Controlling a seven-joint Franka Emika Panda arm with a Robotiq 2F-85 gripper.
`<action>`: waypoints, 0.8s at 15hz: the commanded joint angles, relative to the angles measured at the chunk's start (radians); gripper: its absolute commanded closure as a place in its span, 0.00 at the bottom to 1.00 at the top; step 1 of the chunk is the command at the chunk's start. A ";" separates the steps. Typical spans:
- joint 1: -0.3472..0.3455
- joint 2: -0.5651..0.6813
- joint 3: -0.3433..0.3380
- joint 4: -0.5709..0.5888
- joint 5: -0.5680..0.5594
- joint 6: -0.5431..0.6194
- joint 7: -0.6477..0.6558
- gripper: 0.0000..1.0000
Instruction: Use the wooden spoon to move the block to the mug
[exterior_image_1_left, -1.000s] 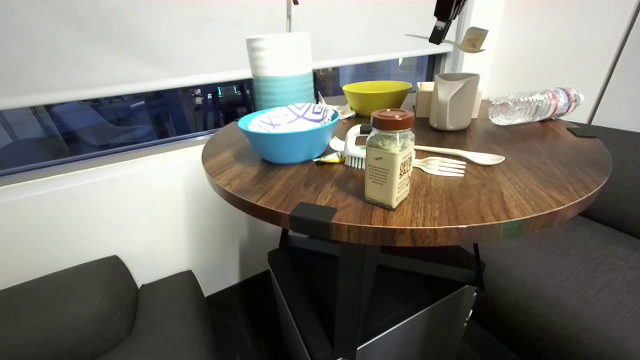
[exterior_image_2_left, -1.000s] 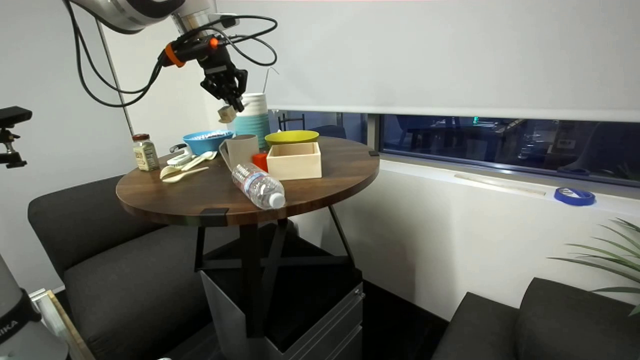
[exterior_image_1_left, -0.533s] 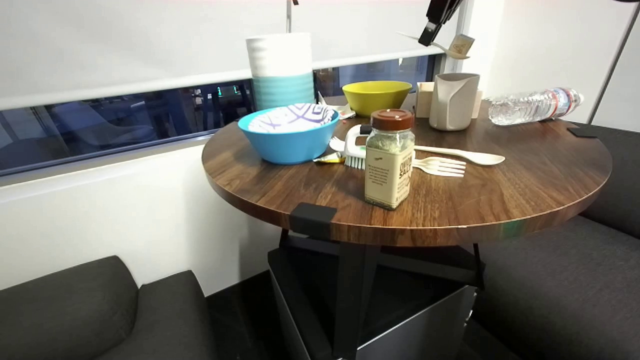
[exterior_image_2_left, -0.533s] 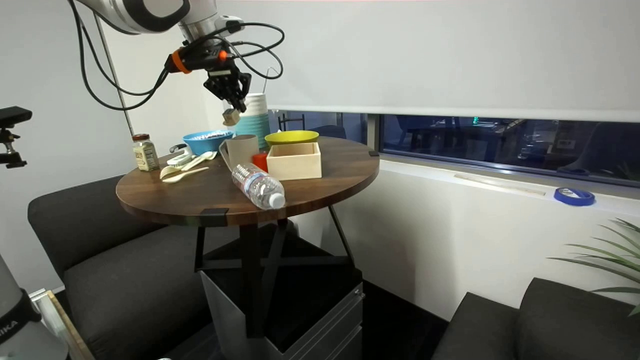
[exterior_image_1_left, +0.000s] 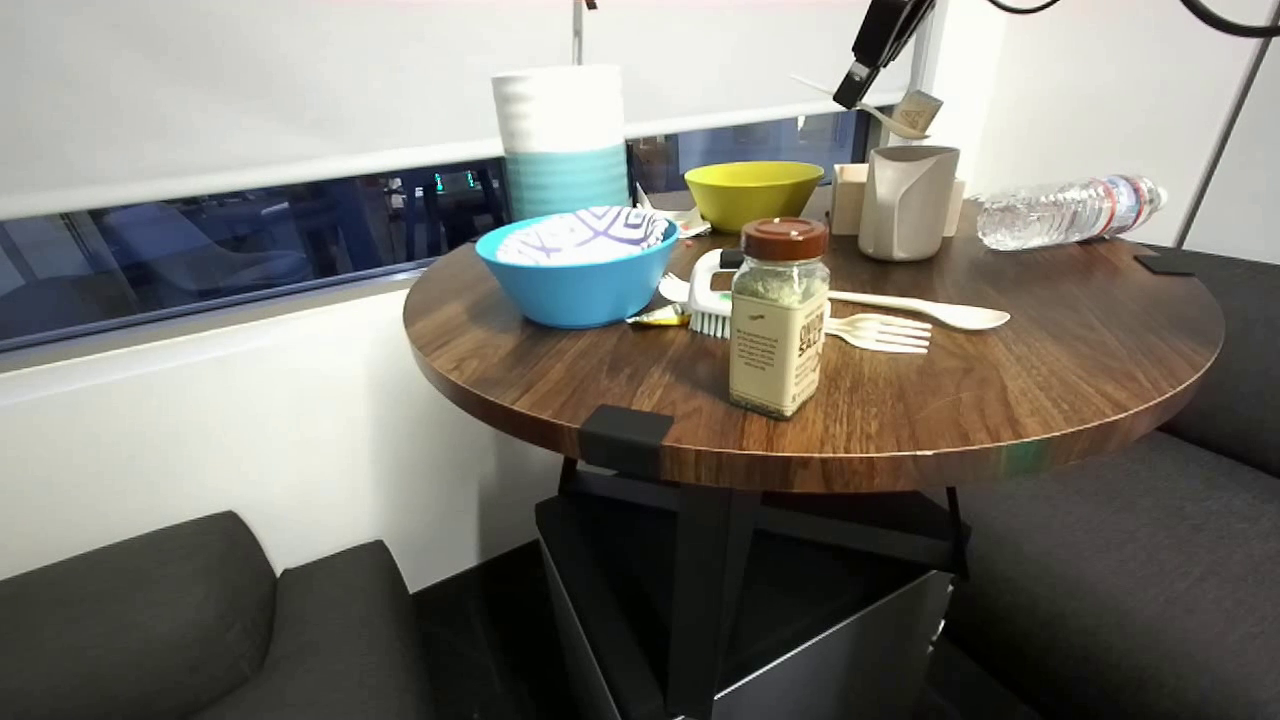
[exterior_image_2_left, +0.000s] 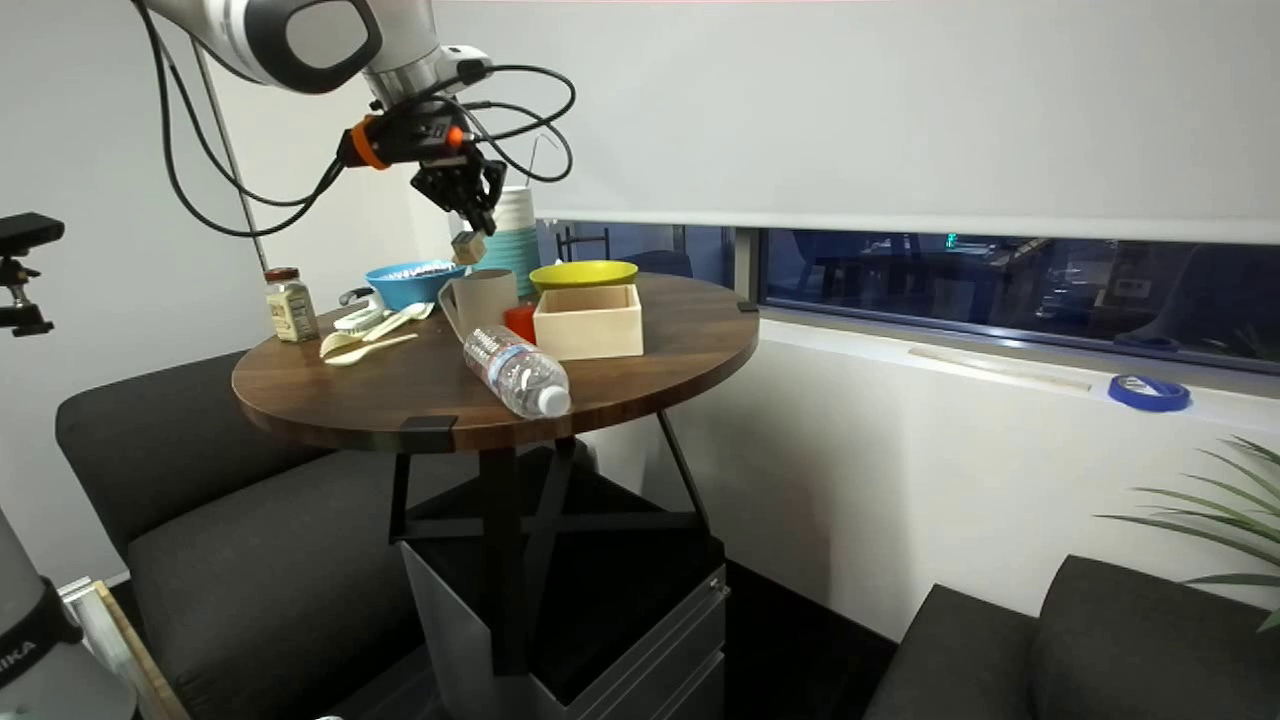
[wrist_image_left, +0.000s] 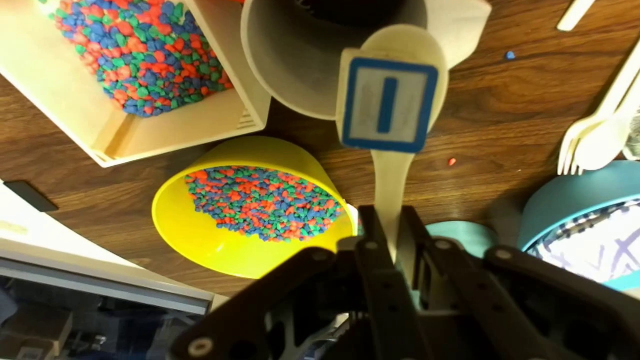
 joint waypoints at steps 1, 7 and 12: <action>0.025 -0.027 -0.023 -0.043 0.048 0.082 -0.045 0.97; 0.080 -0.035 -0.081 -0.073 0.132 0.162 -0.108 0.97; 0.118 -0.050 -0.128 -0.093 0.214 0.193 -0.199 0.97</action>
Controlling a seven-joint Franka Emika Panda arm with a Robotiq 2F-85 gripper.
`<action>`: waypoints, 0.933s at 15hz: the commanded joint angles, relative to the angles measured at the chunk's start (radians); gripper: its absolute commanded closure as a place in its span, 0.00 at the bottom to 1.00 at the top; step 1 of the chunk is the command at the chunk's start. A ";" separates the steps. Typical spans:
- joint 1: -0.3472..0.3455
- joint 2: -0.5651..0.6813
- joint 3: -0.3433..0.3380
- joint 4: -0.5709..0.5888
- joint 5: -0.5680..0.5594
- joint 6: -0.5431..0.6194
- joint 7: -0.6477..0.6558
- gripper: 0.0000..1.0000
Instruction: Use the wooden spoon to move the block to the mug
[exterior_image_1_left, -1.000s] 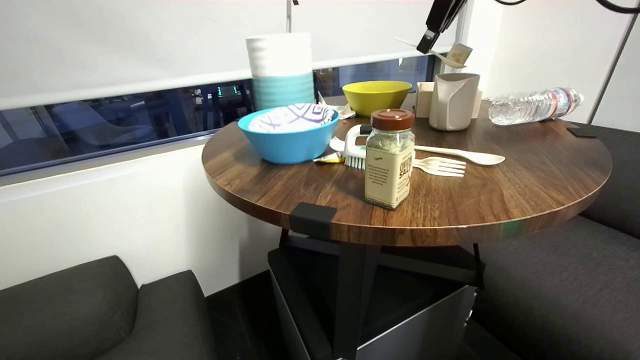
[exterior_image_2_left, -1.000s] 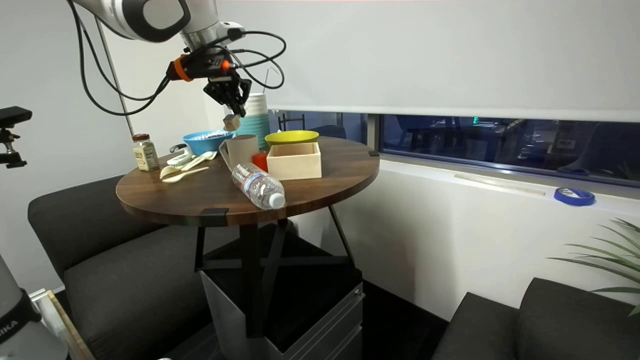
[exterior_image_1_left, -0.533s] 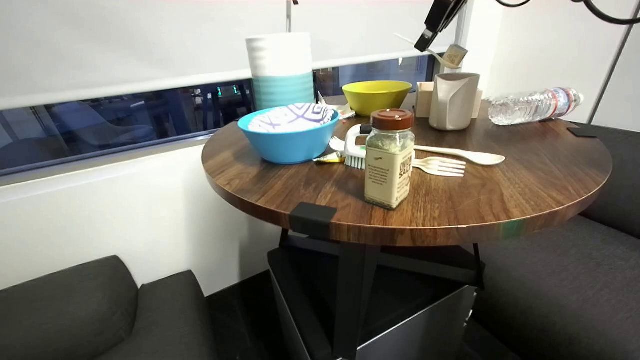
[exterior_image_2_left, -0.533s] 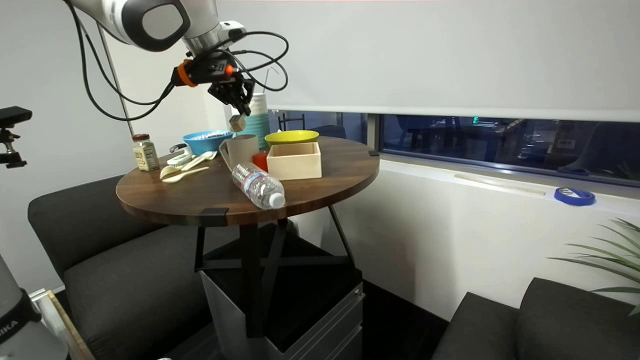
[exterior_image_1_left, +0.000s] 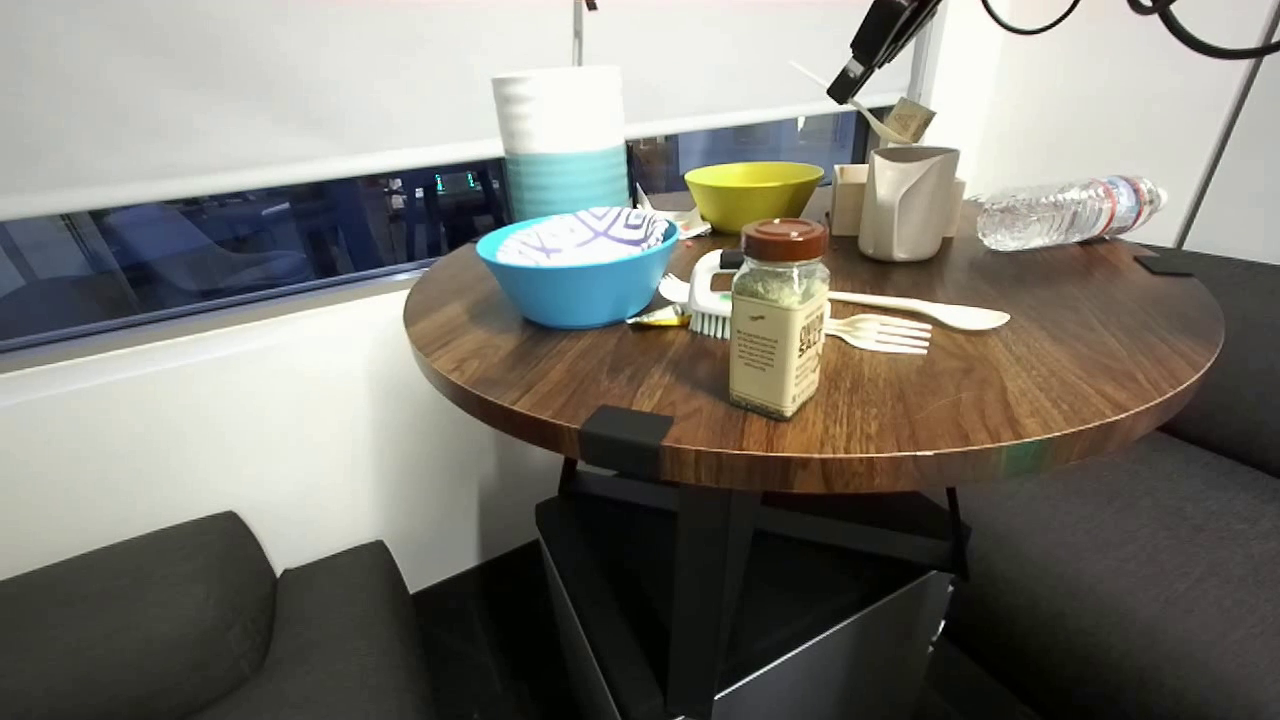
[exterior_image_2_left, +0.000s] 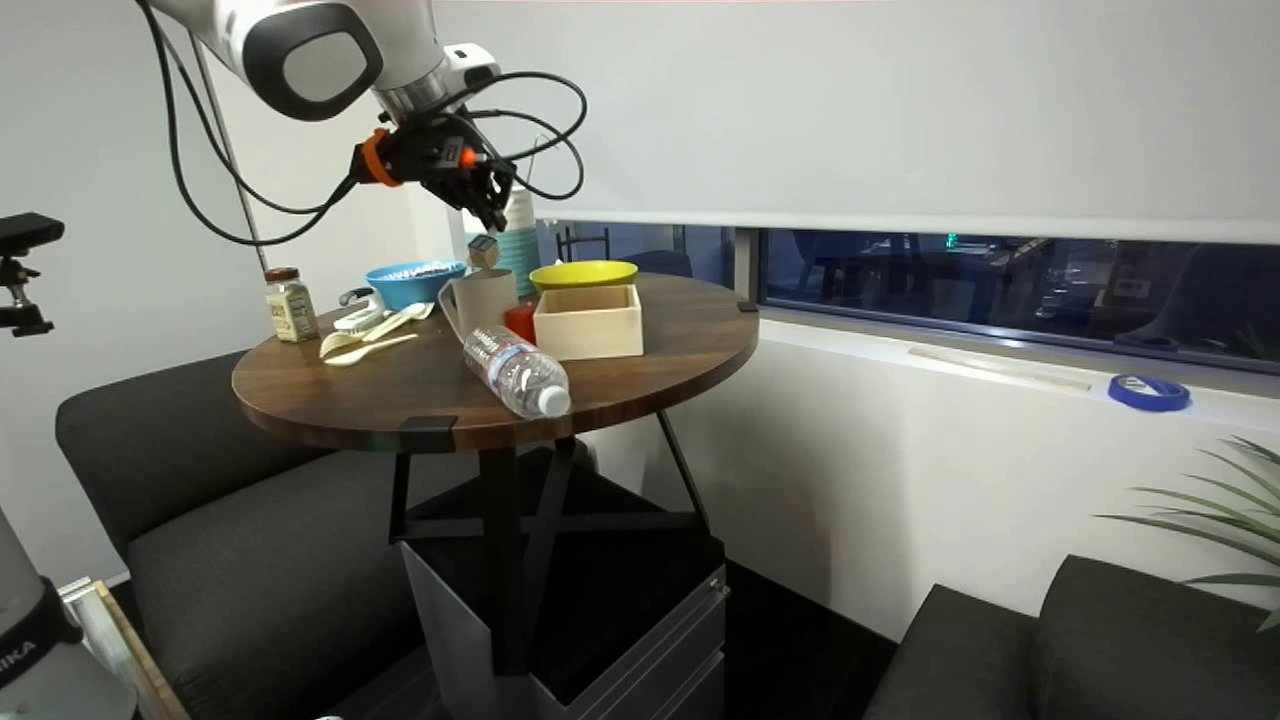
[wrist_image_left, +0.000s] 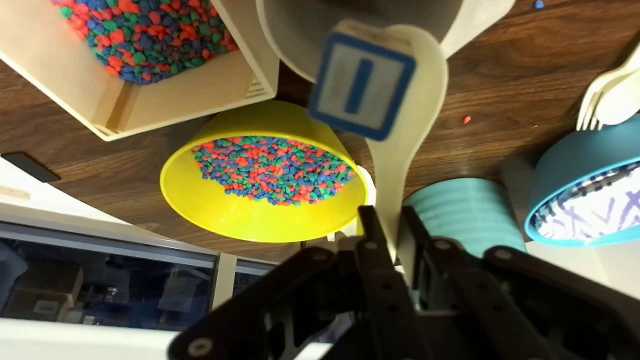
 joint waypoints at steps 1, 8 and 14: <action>0.043 -0.041 -0.038 -0.039 0.085 0.040 -0.088 0.97; 0.059 -0.082 -0.048 -0.039 0.145 0.013 -0.127 0.97; -0.014 -0.144 0.079 0.001 -0.015 -0.185 0.025 0.97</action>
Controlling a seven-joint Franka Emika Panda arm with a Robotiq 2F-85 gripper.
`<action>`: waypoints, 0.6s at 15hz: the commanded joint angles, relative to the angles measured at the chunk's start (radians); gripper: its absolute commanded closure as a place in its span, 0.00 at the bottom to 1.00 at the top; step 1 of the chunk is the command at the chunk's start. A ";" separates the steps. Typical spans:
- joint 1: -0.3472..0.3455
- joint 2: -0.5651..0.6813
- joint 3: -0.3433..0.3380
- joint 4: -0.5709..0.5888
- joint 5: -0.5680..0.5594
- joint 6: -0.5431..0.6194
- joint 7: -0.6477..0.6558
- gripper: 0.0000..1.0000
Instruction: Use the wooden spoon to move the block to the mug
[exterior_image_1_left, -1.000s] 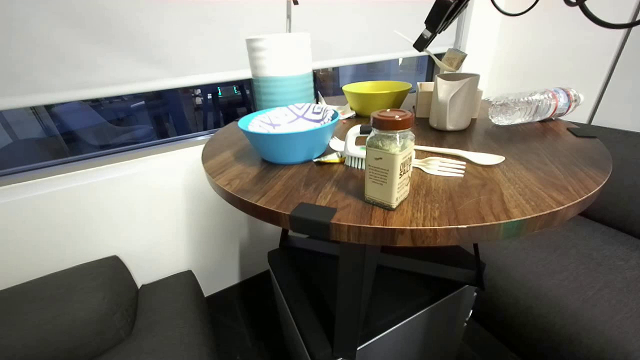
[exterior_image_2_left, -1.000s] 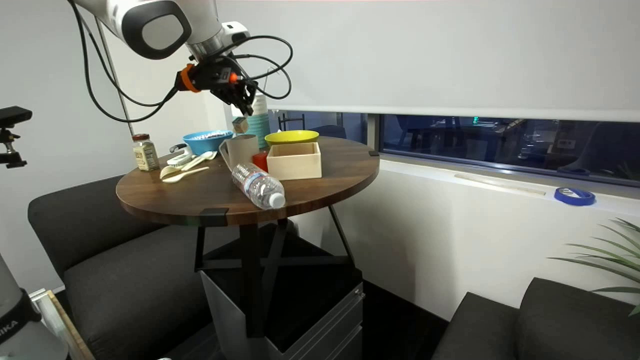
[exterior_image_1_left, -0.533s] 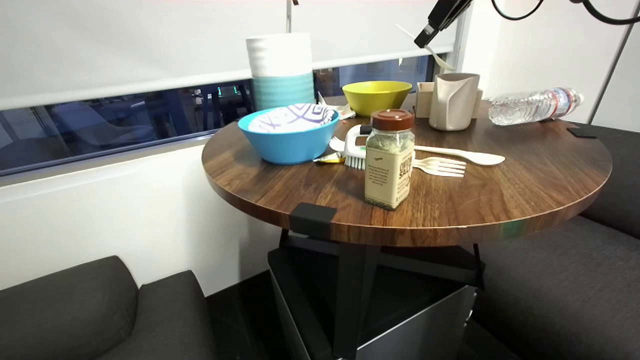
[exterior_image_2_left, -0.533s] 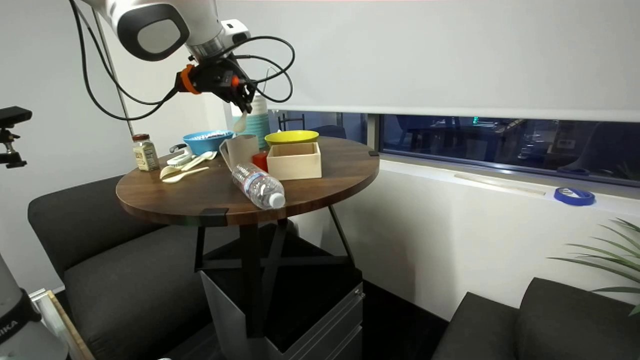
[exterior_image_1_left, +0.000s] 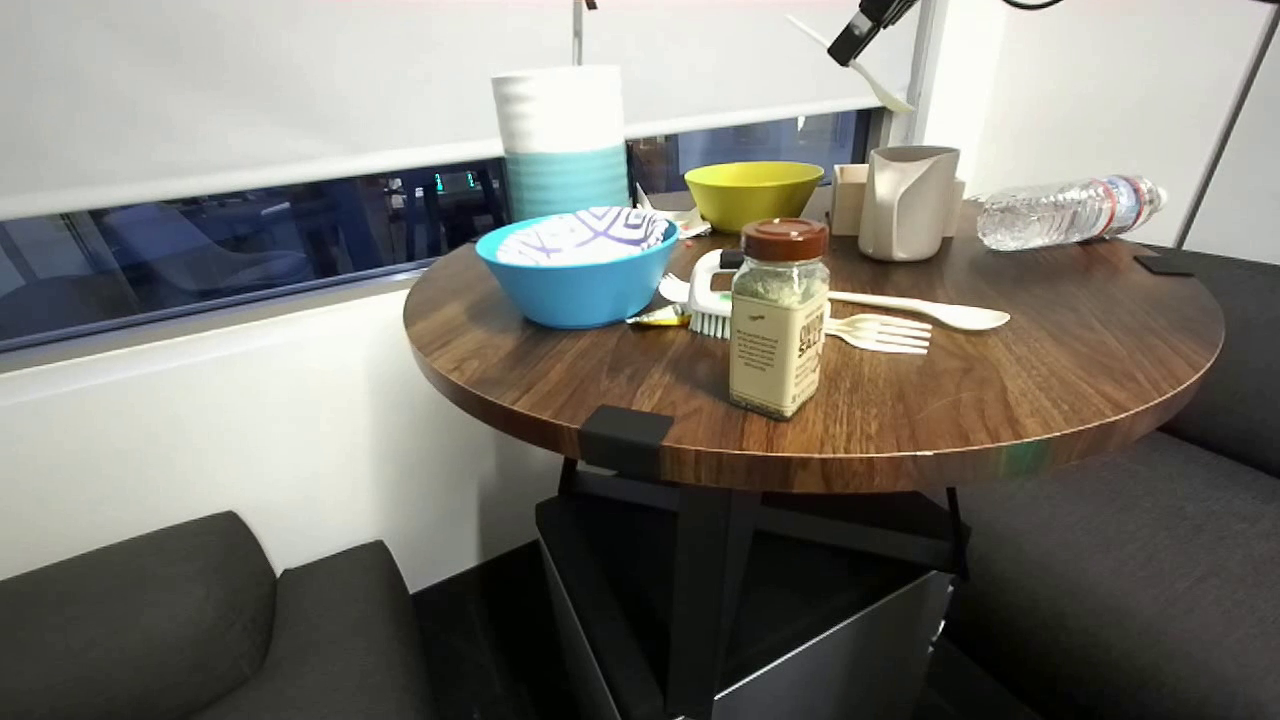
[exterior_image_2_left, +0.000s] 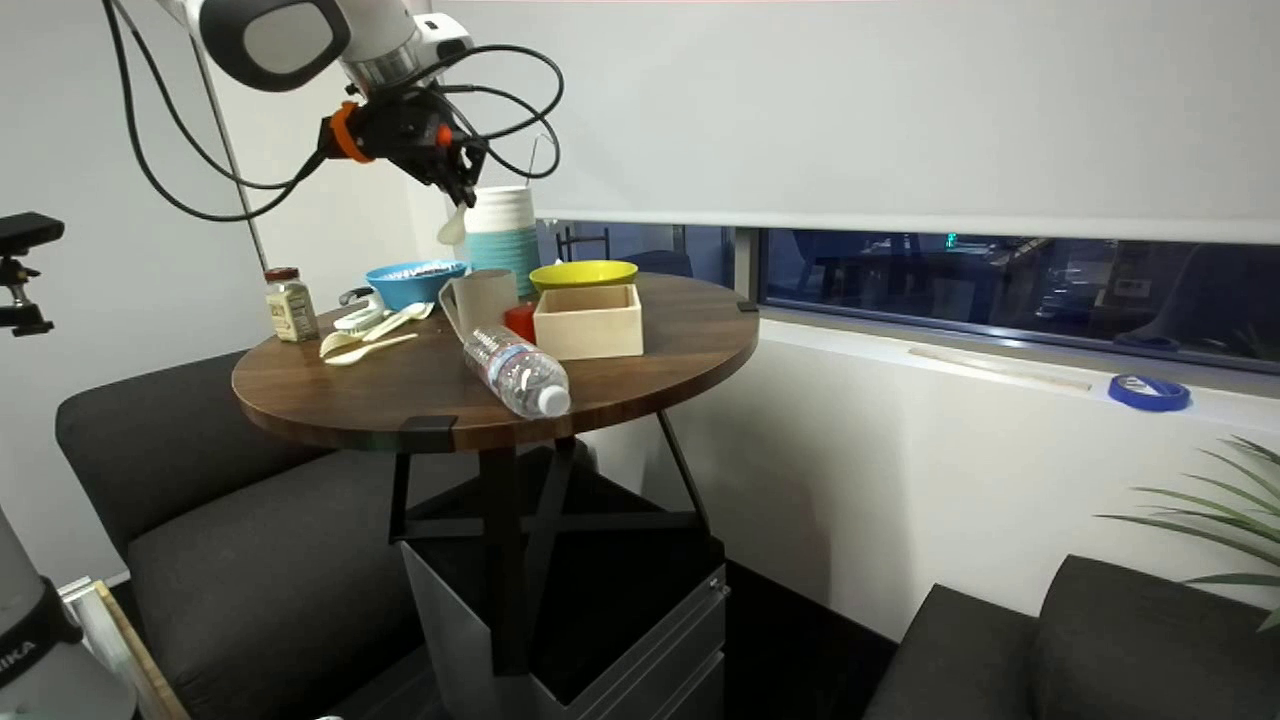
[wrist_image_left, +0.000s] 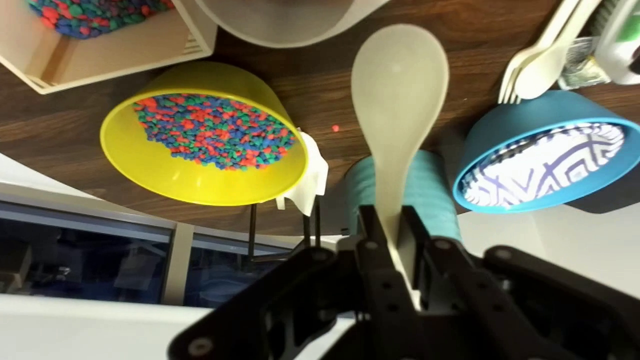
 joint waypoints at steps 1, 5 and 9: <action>-0.059 -0.051 0.092 0.028 -0.119 -0.169 0.131 0.97; -0.073 -0.063 0.152 0.066 -0.212 -0.350 0.248 0.97; -0.075 -0.044 0.195 0.074 -0.267 -0.471 0.308 0.97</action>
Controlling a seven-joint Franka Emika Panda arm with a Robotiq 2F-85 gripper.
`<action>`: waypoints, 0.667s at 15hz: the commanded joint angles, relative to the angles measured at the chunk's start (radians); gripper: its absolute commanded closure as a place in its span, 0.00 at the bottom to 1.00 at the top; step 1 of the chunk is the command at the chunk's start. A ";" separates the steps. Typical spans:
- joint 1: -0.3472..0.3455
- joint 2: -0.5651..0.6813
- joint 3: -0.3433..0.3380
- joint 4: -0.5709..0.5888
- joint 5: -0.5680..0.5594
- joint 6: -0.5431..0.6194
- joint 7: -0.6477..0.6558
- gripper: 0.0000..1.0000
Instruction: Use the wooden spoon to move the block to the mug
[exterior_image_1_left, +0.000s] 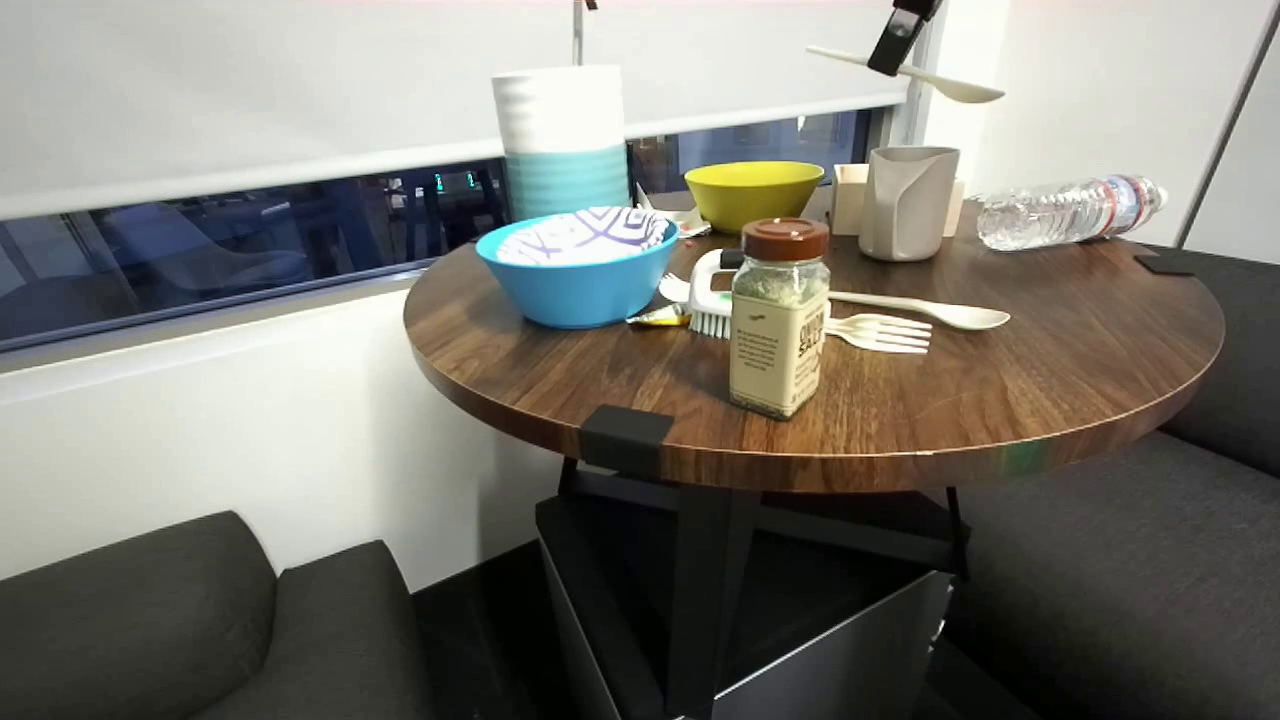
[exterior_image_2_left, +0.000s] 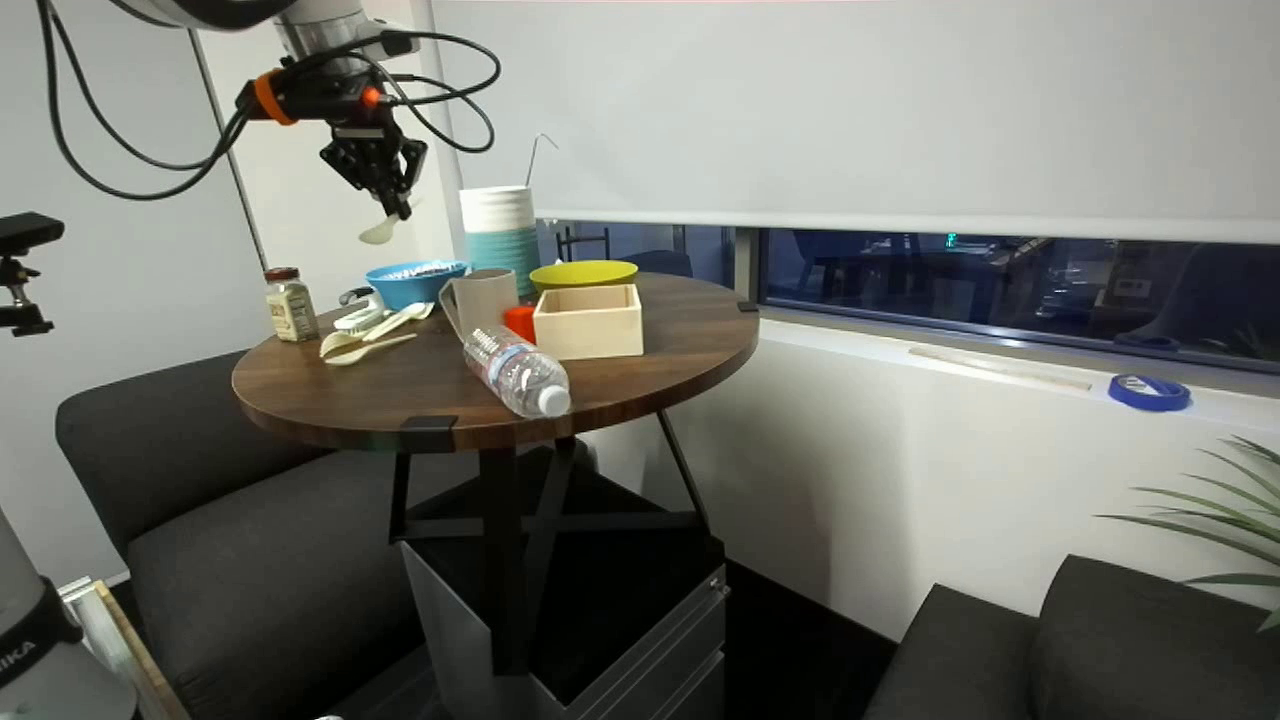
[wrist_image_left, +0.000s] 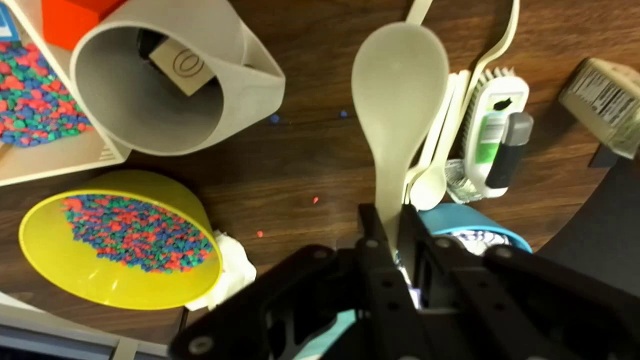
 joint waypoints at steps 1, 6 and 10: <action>-0.011 0.017 0.041 0.007 -0.048 -0.099 0.058 0.97; -0.012 0.039 0.060 -0.071 -0.060 -0.065 0.061 0.97; -0.009 0.069 0.060 -0.136 -0.049 0.014 0.073 0.97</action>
